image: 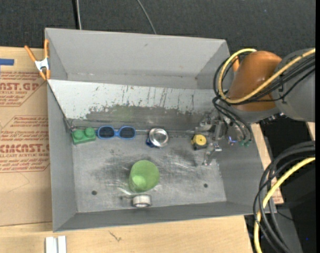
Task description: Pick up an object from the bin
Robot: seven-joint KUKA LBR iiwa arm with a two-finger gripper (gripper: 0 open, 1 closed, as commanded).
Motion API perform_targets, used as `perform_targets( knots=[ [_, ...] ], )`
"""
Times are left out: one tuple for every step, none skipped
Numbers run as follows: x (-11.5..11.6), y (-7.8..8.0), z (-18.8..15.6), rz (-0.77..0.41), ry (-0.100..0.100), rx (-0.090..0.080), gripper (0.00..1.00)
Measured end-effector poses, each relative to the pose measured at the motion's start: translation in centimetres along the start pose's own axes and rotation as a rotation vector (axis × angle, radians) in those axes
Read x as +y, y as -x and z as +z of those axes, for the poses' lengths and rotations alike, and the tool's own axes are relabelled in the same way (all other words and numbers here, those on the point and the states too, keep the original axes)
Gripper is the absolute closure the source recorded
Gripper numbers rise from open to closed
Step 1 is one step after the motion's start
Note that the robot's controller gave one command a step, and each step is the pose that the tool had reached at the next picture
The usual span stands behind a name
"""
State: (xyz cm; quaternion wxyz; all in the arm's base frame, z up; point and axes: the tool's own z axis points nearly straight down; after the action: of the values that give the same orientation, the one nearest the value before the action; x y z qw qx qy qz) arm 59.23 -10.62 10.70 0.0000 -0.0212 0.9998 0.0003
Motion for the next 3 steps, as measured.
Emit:
perform_targets(
  knots=[
    [-2.5, 0.1, 2.7, 0.062, 0.003, -0.035, 0.0],
    [-4.9, -0.7, 2.4, 0.053, -0.004, -0.012, 0.0],
    [-3.4, -4.5, 0.1, -0.229, -0.001, -0.001, 0.0]
  ],
)
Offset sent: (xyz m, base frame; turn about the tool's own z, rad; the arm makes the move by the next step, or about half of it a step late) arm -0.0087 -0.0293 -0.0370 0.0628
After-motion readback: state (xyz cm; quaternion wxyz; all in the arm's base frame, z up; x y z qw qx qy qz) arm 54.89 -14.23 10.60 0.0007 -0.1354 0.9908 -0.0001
